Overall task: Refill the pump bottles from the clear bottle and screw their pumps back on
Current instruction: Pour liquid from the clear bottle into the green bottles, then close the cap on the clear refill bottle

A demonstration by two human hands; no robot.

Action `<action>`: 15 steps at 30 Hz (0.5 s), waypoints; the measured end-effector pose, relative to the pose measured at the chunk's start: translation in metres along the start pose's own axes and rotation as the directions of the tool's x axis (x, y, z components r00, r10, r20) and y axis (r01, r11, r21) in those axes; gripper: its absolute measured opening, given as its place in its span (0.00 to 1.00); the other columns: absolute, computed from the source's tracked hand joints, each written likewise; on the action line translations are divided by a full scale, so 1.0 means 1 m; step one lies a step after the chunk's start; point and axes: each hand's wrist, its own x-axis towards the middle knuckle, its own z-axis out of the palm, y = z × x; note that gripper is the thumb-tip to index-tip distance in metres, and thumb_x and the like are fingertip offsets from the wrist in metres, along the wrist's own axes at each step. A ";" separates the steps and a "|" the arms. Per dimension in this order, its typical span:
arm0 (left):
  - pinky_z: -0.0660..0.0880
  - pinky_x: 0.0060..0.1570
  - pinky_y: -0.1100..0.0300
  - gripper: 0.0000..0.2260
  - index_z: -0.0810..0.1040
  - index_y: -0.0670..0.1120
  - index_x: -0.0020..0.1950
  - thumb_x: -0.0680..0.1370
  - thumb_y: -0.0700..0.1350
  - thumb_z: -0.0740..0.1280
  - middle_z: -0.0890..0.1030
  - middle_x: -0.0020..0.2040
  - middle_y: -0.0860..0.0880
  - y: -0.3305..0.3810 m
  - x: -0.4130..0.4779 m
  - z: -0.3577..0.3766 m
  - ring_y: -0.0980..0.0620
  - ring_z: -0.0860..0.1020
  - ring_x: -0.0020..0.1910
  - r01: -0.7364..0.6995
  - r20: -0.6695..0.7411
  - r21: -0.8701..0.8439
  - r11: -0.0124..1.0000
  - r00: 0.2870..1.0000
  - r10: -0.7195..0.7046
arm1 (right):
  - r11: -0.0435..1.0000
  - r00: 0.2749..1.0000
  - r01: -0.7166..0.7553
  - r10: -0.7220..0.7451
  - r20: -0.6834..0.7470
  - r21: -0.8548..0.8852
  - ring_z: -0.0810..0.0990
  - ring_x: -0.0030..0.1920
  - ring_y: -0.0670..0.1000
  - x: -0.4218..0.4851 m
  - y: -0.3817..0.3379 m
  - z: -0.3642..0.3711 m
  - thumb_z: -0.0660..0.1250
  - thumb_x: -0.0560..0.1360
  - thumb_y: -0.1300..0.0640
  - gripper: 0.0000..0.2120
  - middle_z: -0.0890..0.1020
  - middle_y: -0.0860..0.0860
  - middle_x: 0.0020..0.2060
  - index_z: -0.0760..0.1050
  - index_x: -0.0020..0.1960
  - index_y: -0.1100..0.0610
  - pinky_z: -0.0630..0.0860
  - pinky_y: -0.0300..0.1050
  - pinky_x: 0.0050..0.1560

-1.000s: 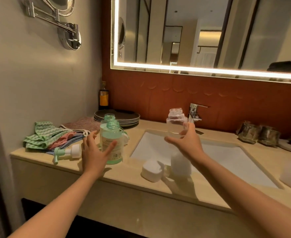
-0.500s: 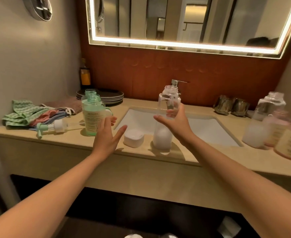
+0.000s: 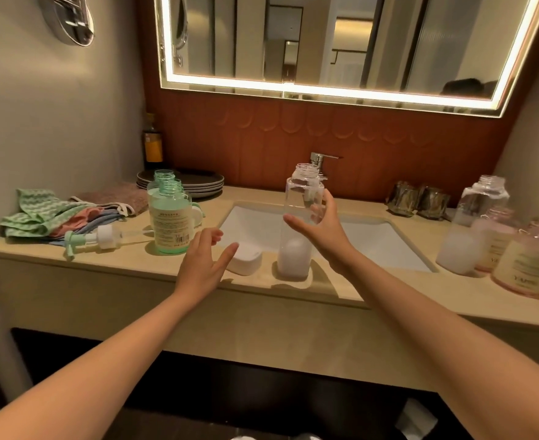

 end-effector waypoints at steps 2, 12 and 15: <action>0.66 0.50 0.60 0.18 0.69 0.44 0.61 0.77 0.54 0.63 0.73 0.57 0.49 0.000 0.002 -0.002 0.53 0.71 0.55 0.009 -0.001 -0.015 1.000 1.000 -0.009 | 1.000 0.996 0.002 -0.002 -0.085 -0.002 0.61 0.72 0.55 -0.006 0.000 0.000 0.72 0.67 0.45 0.49 0.58 0.55 0.73 0.44 0.76 0.50 0.63 0.51 0.66; 0.68 0.41 0.64 0.16 0.68 0.44 0.61 0.78 0.53 0.62 0.73 0.54 0.51 0.001 0.003 -0.010 0.55 0.73 0.50 0.062 -0.069 -0.138 0.988 0.995 -0.072 | 0.906 0.925 0.314 -0.359 -0.122 -0.282 0.76 0.45 0.47 -0.055 0.011 0.057 0.68 0.73 0.49 0.18 0.74 0.48 0.48 0.66 0.59 0.52 0.78 0.42 0.44; 0.72 0.42 0.61 0.16 0.69 0.43 0.60 0.78 0.52 0.62 0.74 0.53 0.50 0.000 -0.001 -0.014 0.55 0.73 0.49 0.073 -0.085 -0.175 0.982 0.992 -0.089 | 0.863 0.962 0.248 -0.273 0.007 -0.440 0.77 0.52 0.49 -0.048 0.015 0.079 0.68 0.73 0.48 0.25 0.74 0.51 0.58 0.64 0.66 0.52 0.78 0.46 0.50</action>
